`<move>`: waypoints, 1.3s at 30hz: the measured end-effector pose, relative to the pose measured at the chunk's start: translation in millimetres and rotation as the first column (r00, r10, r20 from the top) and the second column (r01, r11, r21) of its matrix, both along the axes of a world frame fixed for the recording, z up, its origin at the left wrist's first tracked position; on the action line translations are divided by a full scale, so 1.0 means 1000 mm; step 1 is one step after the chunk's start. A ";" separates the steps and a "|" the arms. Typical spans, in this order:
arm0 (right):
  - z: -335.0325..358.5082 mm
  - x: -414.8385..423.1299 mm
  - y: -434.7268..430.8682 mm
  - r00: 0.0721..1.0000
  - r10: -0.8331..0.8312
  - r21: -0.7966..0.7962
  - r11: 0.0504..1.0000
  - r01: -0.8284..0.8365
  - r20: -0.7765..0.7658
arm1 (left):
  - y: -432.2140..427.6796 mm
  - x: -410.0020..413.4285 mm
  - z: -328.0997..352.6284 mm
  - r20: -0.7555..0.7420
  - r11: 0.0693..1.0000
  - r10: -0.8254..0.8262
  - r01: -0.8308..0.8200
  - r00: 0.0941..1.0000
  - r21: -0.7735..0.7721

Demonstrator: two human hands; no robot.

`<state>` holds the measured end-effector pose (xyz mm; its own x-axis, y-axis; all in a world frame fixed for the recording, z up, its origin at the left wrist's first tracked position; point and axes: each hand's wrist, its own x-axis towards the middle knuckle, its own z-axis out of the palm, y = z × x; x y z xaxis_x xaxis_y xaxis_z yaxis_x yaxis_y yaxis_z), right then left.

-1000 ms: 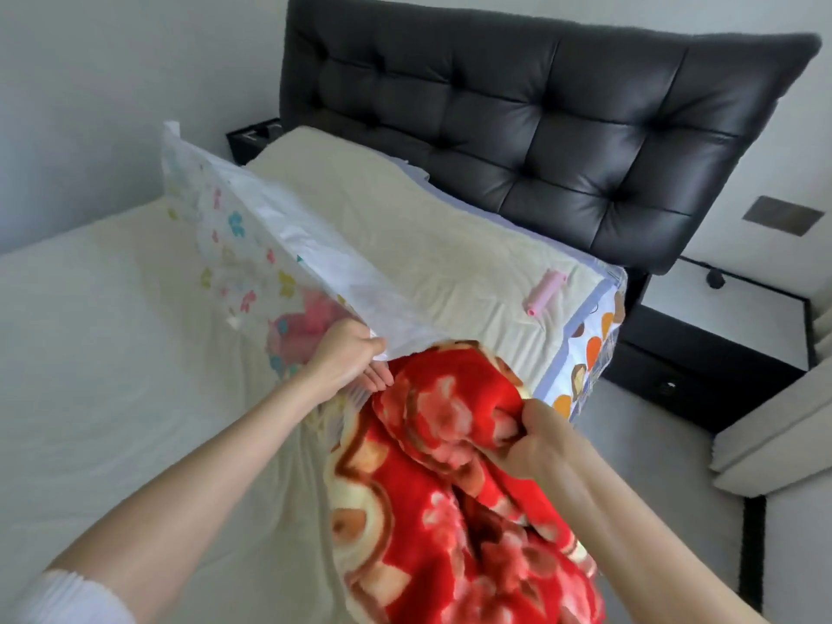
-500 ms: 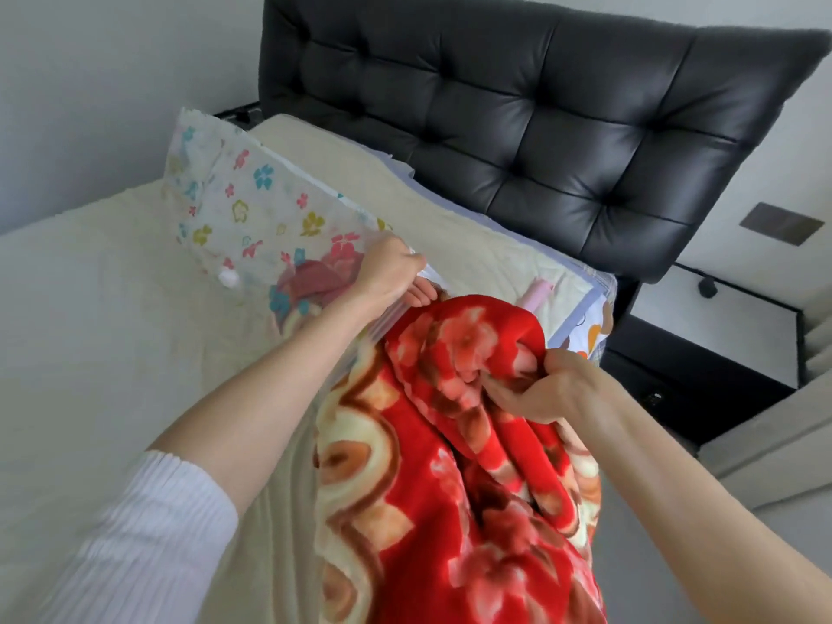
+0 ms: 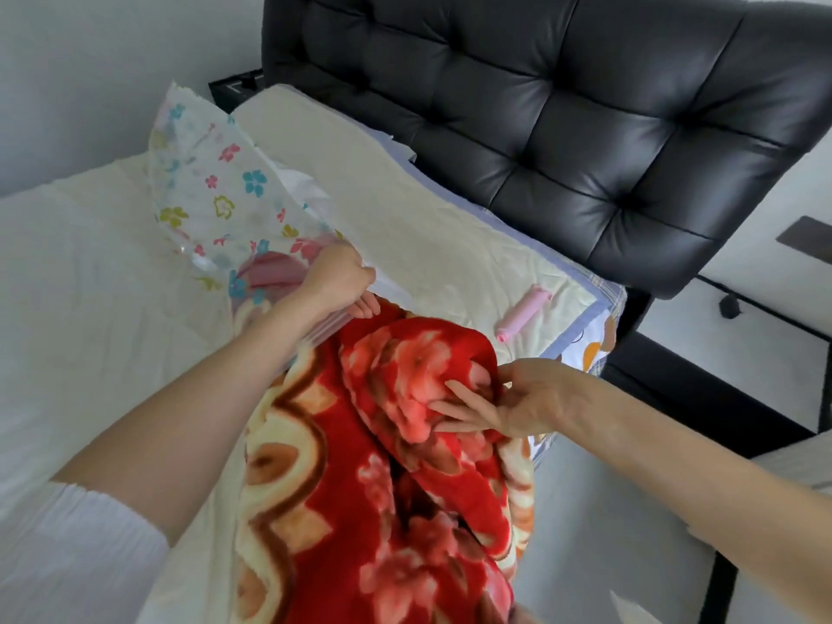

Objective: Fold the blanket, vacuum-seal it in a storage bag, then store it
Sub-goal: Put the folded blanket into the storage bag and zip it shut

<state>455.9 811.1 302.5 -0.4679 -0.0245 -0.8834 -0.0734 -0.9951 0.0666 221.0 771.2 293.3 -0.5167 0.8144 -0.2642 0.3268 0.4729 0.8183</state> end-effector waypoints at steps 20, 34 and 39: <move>-0.090 -0.147 -0.024 0.608 -0.140 0.104 -0.932 -0.348 0.782 | -0.074 -0.019 -0.055 -0.001 0.996 -0.086 0.086 0.996 0.002; -0.091 -0.144 -0.030 0.650 0.007 0.496 -0.653 -0.573 0.760 | -0.201 0.011 -0.137 0.194 0.828 0.544 -0.484 0.816 -0.284; -0.085 -0.132 -0.035 0.669 -0.015 0.523 -0.610 -0.595 0.743 | -0.184 0.043 -0.135 -0.035 0.823 0.546 -0.544 0.837 -0.160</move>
<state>323.8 776.5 217.9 -0.6915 0.7223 0.0075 0.5730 0.5549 -0.6031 263.5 587.4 158.3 -0.8602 0.3478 -0.3729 -0.0317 0.6934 0.7198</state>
